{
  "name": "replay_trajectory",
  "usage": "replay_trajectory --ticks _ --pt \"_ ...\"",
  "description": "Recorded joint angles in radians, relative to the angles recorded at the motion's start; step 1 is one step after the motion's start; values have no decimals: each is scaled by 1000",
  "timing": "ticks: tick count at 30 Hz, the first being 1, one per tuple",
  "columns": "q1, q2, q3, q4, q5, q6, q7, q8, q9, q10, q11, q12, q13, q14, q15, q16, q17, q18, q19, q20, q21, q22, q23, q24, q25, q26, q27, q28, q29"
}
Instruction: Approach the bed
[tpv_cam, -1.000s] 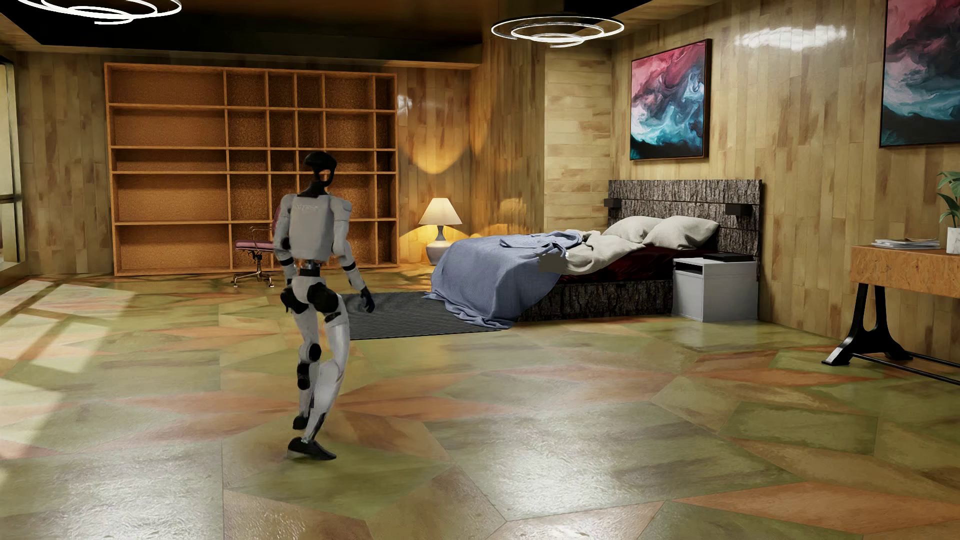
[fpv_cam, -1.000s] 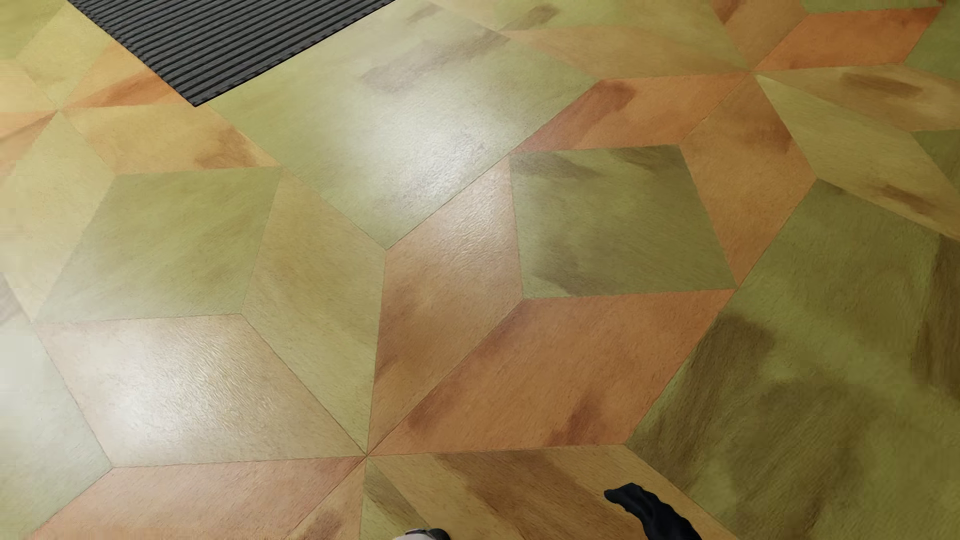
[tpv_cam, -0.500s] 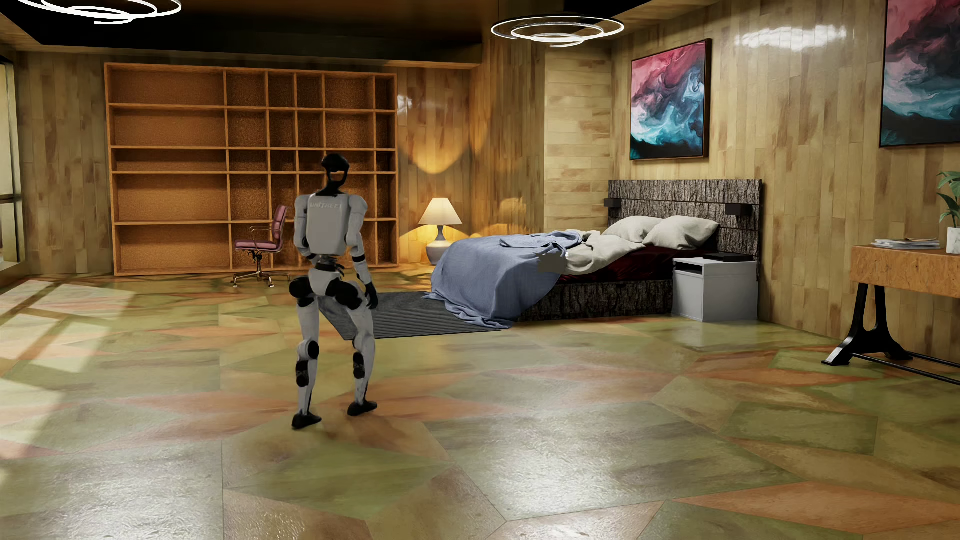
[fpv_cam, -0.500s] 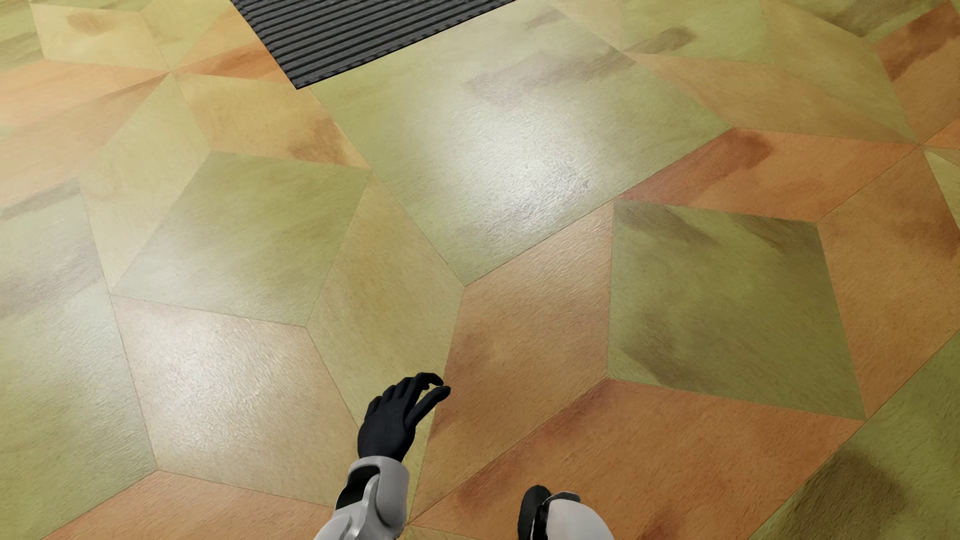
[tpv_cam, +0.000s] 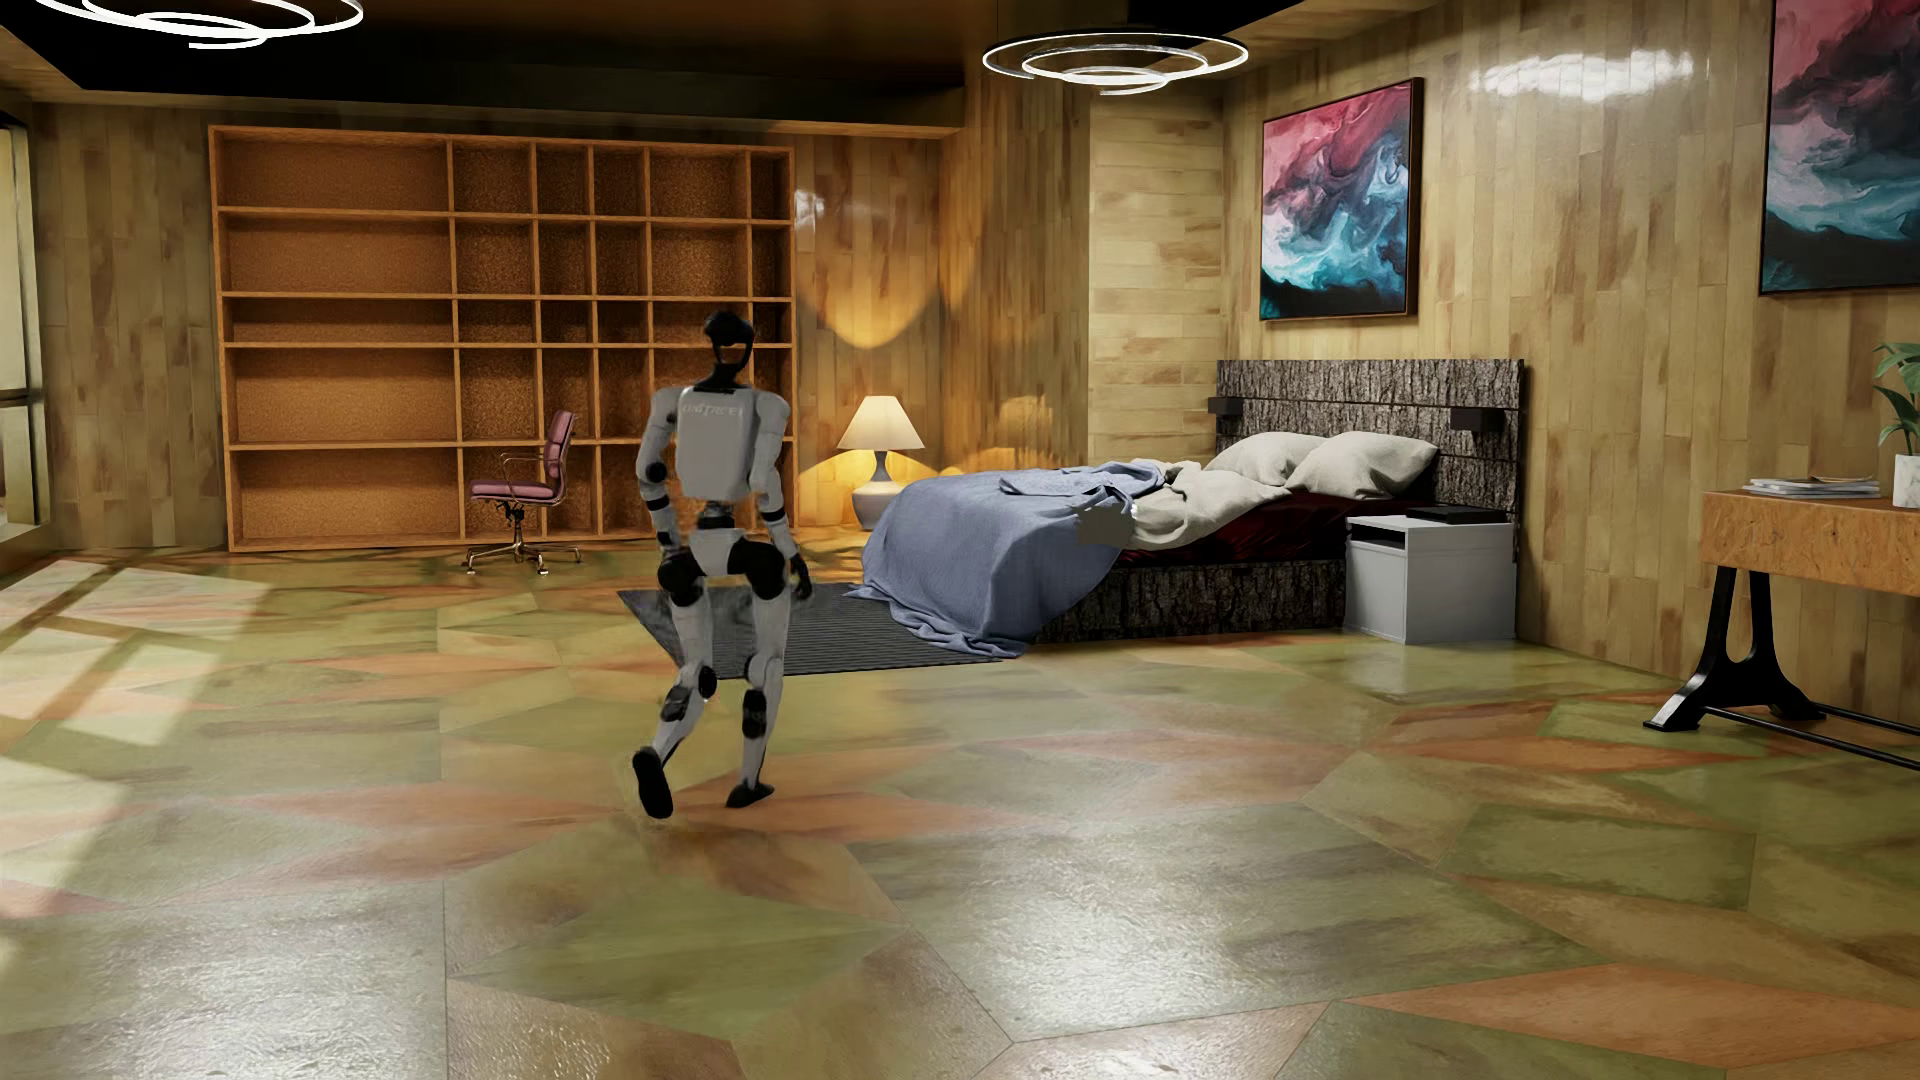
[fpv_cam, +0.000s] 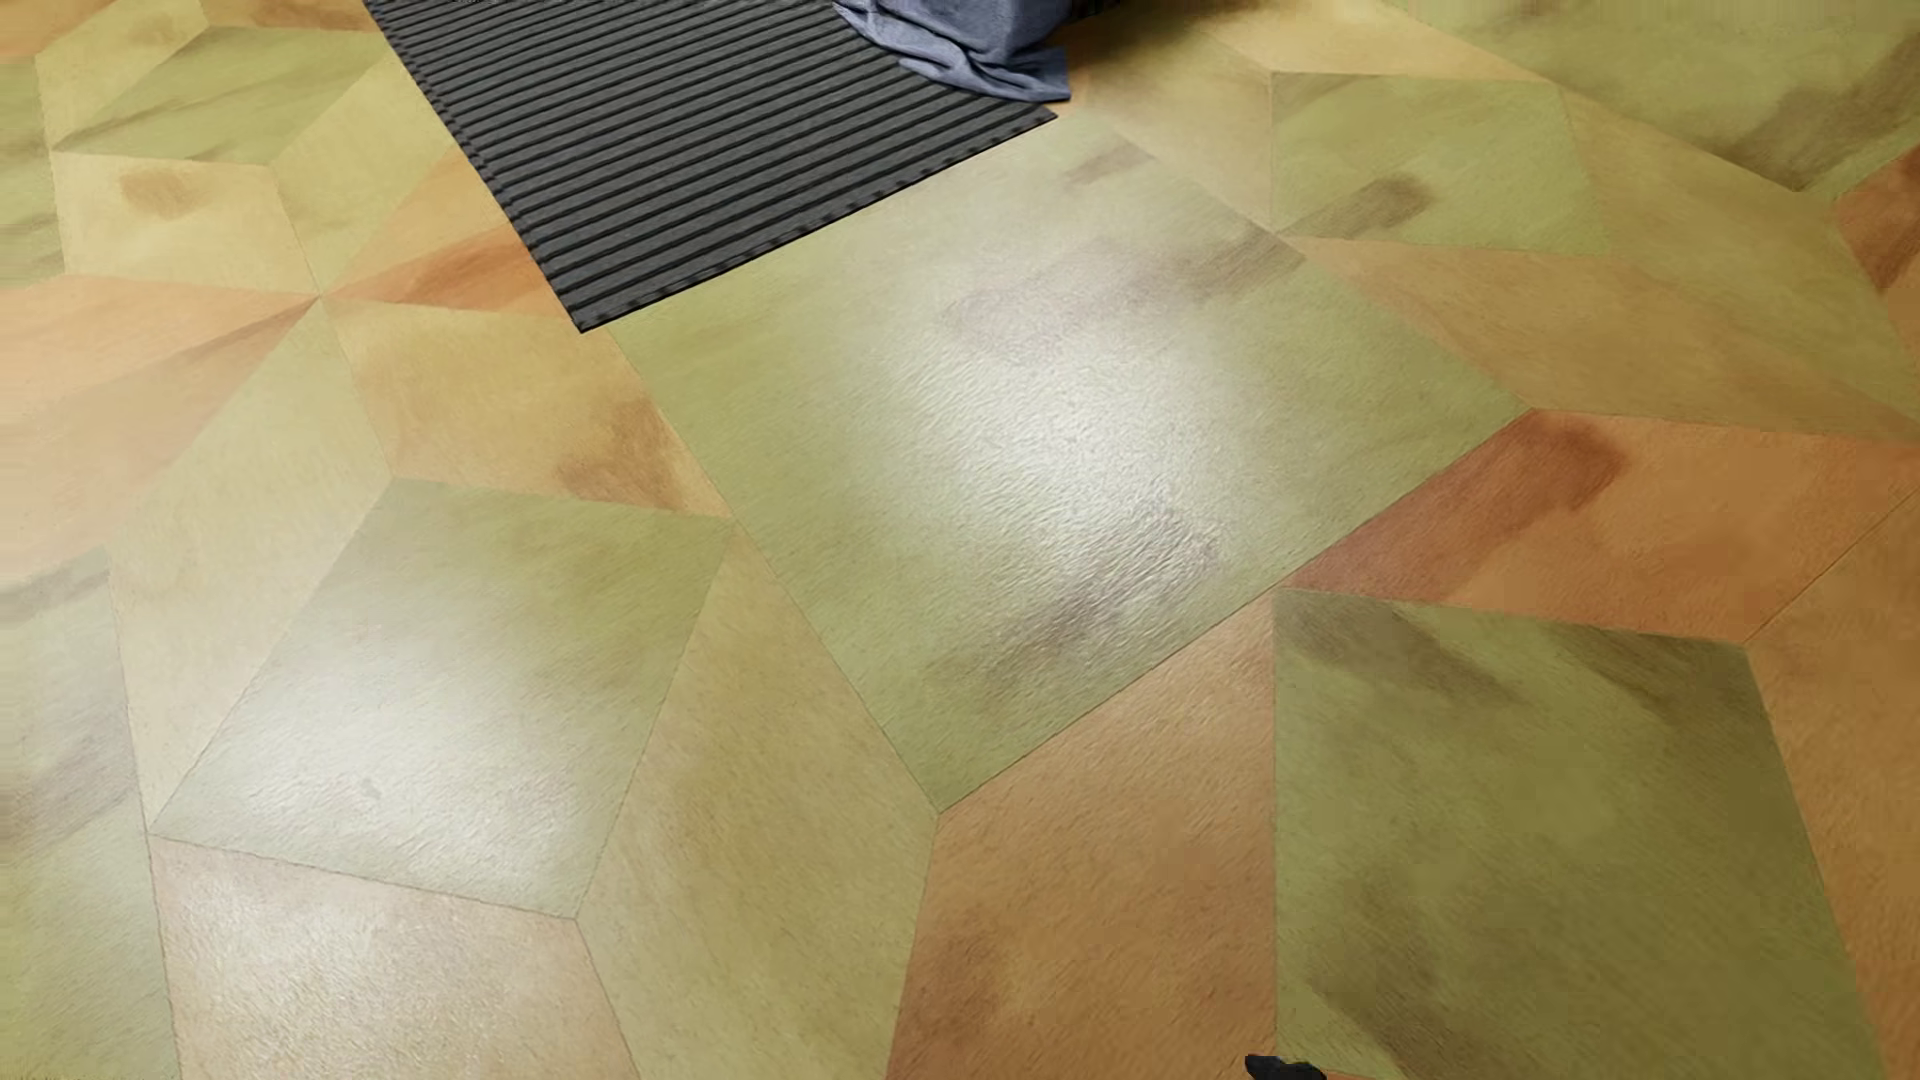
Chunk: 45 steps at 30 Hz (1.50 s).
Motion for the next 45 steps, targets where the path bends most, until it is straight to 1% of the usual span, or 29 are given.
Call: replay_trajectory --ticks 3,4,5,7,9,10,11,12,14,15,17,18,19,20,22,23,25,27,29,31,34,35,37,38,40,42,43,44,45 --pt "-207 141 48 135 82 46 -7 -9 16 -7 -23 147 -99 -191 -70 29 -17 188 3 152 32 -138 54 -188 -41 65 -19 113 0" --pt "-252 180 68 142 103 52 -13 1 18 -94 -23 182 -127 -250 -90 4 -18 217 -3 190 44 -154 61 -215 -56 102 -8 159 4" --pt "-282 220 88 123 118 54 -29 14 17 -214 -29 206 -151 -276 -105 -13 -22 211 -9 218 53 -163 65 -226 -64 127 -2 189 8" --pt "-310 303 121 75 135 45 -57 35 11 -514 -65 220 -185 -224 -121 -32 -38 225 -24 225 81 -150 66 -217 -66 148 -14 192 7" --pt "-312 379 145 84 146 30 37 53 -1 -835 -117 216 -216 -93 -125 -46 -68 228 -41 211 129 -115 62 -190 -72 139 -34 151 18" --pt "-297 418 155 79 153 21 82 67 -8 -986 -139 216 -229 -63 -128 -56 -83 210 -45 214 155 -99 58 -178 -77 135 -40 134 27" --pt "-292 453 167 59 159 10 76 85 -14 -1079 -150 220 -239 -68 -135 -67 -92 165 -46 225 177 -85 55 -170 -80 134 -42 127 34" --pt "-288 487 178 34 165 -2 49 108 -19 -1104 -156 225 -245 -88 -142 -79 -97 155 -43 240 194 -73 55 -164 -79 134 -41 126 38" --pt "-286 554 198 -42 158 -34 -61 165 -30 -1023 -163 235 -246 23 -139 -112 -105 252 -24 270 219 -42 62 -153 -70 138 -28 129 45" --pt "-281 582 203 -57 146 -55 -59 185 -35 -979 -152 237 -238 83 -113 -129 -106 285 -15 287 228 -18 72 -146 -64 143 -18 130 47" --pt "-266 598 211 -83 106 -107 -15 214 -37 -883 -76 214 -203 54 -3 -160 -107 318 31 314 240 47 103 -126 -58 163 17 121 56" --pt "-248 573 214 -95 83 -135 10 246 -34 -850 12 192 -186 6 94 -173 -112 328 115 328 262 76 119 -114 -62 170 31 112 74" --pt "-228 526 221 -100 69 -158 40 259 -30 -822 136 167 -175 -43 192 -187 -130 335 157 342 311 97 131 -104 -75 170 29 107 111" --pt "-204 463 231 -100 46 -176 74 226 -25 -795 295 141 -170 -91 301 -201 -164 340 159 355 381 112 130 -94 -98 165 6 112 161" --pt "-153 305 238 -114 -86 -212 139 152 -10 -743 614 69 -150 -182 456 -227 -262 346 159 360 494 140 69 -66 -128 141 -59 133 242" --pt "-121 223 229 -131 -142 -232 161 172 -1 -724 737 28 -129 -223 406 -236 -288 347 159 348 496 146 26 -46 -109 134 -59 138 244" --pt "-45 63 200 -172 -222 -264 183 235 13 -698 874 -59 -56 -295 202 -239 -290 348 146 334 409 167 -50 -6 -18 116 -6 156 155" --pt "52 -65 170 -200 -263 -278 183 246 18 -722 820 -147 -1 -338 46 -246 -244 348 69 357 305 149 -67 2 67 115 56 176 33" --pt "140 -152 137 -215 -275 -274 161 233 14 -765 605 -206 22 -356 -23 -240 -221 346 32 368 248 94 -52 -9 101 77 92 201 -2" --pt "212 -189 108 -218 -273 -258 130 192 1 -808 277 -257 19 -364 27 -217 -213 342 0 340 242 23 -2 -16 88 27 104 219 25" --pt "335 -173 82 -219 -235 -227 87 150 -25 -915 -230 -288 7 -351 74 -185 -196 339 66 279 243 -75 81 -51 34 -21 117 227 90" --pt "378 -180 77 -220 -223 -218 75 169 -32 -934 -257 -285 7 -349 78 -176 -185 336 145 256 234 -101 98 -61 21 -27 118 222 102" --pt "450 -202 67 -204 -189 -193 67 196 -45 -955 -154 -253 9 -329 227 -159 -149 339 12 217 207 -140 117 -78 8 -28 112 223 107" --pt "478 -197 62 -192 -176 -175 73 195 -51 -939 -88 -223 11 -297 276 -160 -133 340 -29 207 193 -135 124 -82 1 -23 110 250 105" --pt "485 -179 44 -155 -146 -131 86 176 -60 -864 -2 -158 11 -155 222 -184 -98 337 -81 202 152 -42 127 -70 -12 37 117 309 96" --pt "400 -117 22 -104 -127 -91 83 129 -60 -667 -6 -145 14 37 154 -212 -53 242 -100 159 84 132 101 -49 1 117 109 230 74" --pt "329 -83 13 -64 -119 -75 94 97 -57 -517 -9 -152 0 124 123 -203 -30 132 -105 104 57 198 83 -9 10 131 104 136 79" --pt "249 -50 8 -11 -107 -59 114 62 -52 -360 -8 -163 -9 185 91 -177 -12 64 -111 43 46 228 70 44 13 133 88 67 82" --pt "170 -10 7 41 -91 -43 126 29 -47 -220 -11 -163 -25 194 61 -147 -4 43 -118 9 48 211 66 82 2 146 75 62 83"
